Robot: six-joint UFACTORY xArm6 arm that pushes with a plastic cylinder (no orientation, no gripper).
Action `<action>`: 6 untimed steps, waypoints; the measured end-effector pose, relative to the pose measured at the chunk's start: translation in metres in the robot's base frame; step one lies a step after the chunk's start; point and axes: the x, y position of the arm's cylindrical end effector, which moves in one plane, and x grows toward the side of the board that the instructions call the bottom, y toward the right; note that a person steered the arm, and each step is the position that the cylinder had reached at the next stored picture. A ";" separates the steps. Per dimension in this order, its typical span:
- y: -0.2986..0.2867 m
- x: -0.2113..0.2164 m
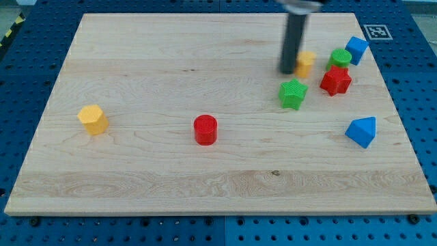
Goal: Slide the yellow heart towards the center right
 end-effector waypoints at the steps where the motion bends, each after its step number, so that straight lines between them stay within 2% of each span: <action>1: -0.036 0.018; 3: -0.032 -0.003; 4: 0.001 -0.008; 5: -0.018 -0.047; 6: 0.034 -0.003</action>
